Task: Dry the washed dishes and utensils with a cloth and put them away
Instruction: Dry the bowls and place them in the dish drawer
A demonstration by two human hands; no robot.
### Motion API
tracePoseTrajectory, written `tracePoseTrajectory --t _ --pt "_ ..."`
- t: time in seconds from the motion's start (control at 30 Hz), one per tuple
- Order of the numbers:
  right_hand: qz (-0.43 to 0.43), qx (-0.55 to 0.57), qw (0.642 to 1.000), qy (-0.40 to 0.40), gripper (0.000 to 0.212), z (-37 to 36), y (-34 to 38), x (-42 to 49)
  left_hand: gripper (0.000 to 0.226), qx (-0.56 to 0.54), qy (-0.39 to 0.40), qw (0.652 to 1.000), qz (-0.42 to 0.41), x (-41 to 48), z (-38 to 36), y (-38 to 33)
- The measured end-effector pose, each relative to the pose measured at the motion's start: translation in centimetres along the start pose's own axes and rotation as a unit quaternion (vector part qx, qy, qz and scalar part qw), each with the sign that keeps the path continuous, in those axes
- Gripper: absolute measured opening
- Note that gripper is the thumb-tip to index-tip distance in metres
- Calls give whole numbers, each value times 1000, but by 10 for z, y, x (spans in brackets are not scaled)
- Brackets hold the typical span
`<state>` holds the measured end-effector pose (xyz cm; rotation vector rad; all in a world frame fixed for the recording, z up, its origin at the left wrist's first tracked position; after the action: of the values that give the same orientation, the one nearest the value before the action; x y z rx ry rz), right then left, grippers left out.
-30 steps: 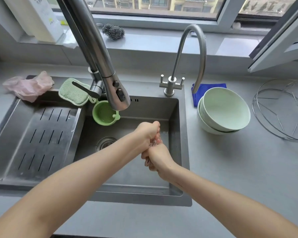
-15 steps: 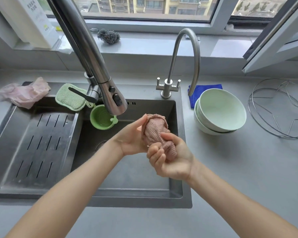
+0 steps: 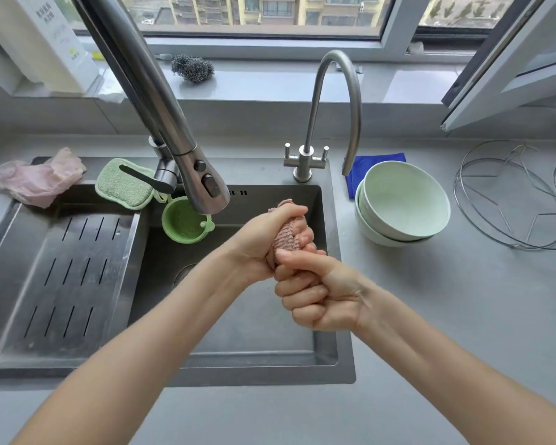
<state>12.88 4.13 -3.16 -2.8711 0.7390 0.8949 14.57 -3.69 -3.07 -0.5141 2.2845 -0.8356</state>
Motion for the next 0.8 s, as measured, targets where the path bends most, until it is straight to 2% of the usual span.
tracePoseTrajectory --t 0.1,0.2,0.3,0.43,0.53,0.63,0.67,0.7,0.77,0.8 --pt "34 -134 973 -184 43 14 1 4 56 48 -79 995 27 3 4 7" --pt "60 -184 940 -282 46 27 -4 11 50 55 -161 985 38 4 11 21" --pt "86 -226 896 -372 38 41 -6 16 42 86 -247 965 32 7 19 32" --pt "143 -286 825 -467 23 53 -3 22 37 125 -331 935 24 5 29 42" --pt "171 -342 769 -512 25 63 -3 25 37 123 -360 924 29 2 36 49" --pt "154 -384 738 -532 15 75 -3 18 33 122 -323 938 35 2 37 54" --pt "145 -393 744 -521 11 77 -3 15 33 125 -295 946 49 3 36 54" --pt "142 -396 764 -489 13 75 -3 11 33 128 -264 953 74 2 34 54" --pt "168 -370 824 -396 24 68 -1 4 33 121 -191 965 133 -1 27 51" --pt "194 -347 842 -364 31 63 2 -3 34 106 -151 971 151 -1 22 49"
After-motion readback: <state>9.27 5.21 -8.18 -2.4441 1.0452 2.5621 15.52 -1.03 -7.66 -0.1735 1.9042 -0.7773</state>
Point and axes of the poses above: each hand's wrist, its own x-axis towards the middle knuckle, its own z-axis out of the back of the hand, y = z × x, the point moved 6 cm from there along x, towards the middle knuckle, and after that the axes turned 8 degrees about -z, right-handed, at the moved point
